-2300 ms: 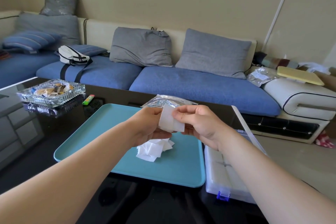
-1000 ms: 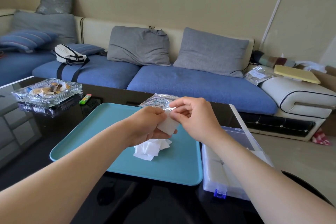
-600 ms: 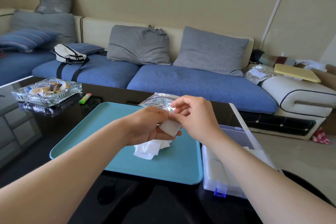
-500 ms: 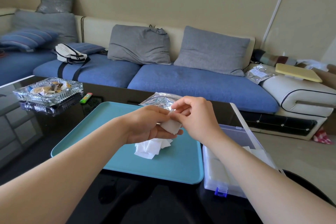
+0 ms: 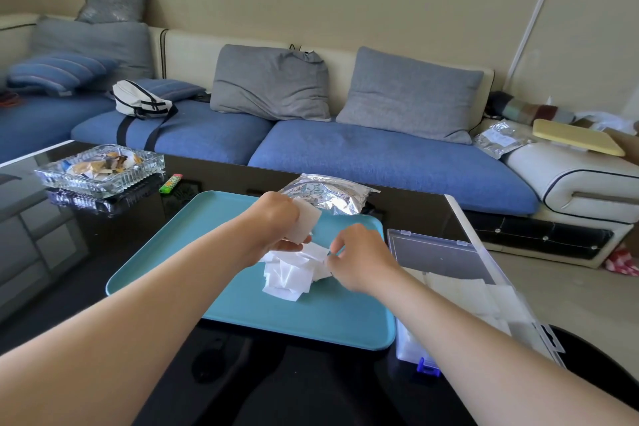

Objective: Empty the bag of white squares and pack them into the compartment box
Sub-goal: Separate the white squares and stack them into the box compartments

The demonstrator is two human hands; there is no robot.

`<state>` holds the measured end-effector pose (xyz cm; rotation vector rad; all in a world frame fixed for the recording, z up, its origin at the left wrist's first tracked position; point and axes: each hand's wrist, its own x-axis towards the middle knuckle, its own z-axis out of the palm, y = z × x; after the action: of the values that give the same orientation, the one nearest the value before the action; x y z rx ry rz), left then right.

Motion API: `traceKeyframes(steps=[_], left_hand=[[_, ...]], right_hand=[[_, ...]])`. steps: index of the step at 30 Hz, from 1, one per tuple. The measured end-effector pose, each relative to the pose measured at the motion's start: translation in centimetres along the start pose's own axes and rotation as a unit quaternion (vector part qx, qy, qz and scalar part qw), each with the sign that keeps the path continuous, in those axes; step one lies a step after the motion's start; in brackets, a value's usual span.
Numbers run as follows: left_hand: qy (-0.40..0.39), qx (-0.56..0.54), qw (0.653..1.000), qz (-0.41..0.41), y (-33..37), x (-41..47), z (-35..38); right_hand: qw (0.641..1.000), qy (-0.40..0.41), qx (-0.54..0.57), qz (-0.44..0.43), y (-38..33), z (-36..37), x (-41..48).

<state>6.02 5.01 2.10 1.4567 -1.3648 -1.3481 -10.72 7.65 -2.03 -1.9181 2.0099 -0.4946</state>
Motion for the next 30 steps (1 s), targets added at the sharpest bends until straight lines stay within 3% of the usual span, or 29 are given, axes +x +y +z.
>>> traceKeyframes(steps=[4, 10, 19, 22, 25, 30], left_hand=[[0.027, 0.030, 0.999, -0.010, -0.4, 1.0, -0.6], [0.058, 0.041, 0.997, -0.001, -0.4, 1.4, -1.3], [0.091, 0.034, 0.995, -0.011, -0.5, 1.8, -1.2], [0.078, 0.038, 0.996, 0.008, -0.3, 1.6, -1.3], [0.067, 0.008, 0.998, -0.001, -0.2, 1.6, -1.3], [-0.007, -0.066, 0.998, 0.009, -0.2, 1.0, -1.3]], right_hand=[[0.999, -0.050, -0.010, 0.010, -0.6, 1.0, -0.2], [0.997, -0.032, -0.020, -0.069, -1.0, 1.8, 0.5], [0.986, 0.001, -0.138, -0.089, -1.4, 1.5, 1.0], [0.993, 0.061, -0.068, -0.074, -1.5, 1.0, 1.5], [0.988, 0.127, 0.083, -0.015, -1.9, -0.3, 1.7], [0.916, 0.144, 0.358, 0.113, -2.4, -2.2, 0.5]])
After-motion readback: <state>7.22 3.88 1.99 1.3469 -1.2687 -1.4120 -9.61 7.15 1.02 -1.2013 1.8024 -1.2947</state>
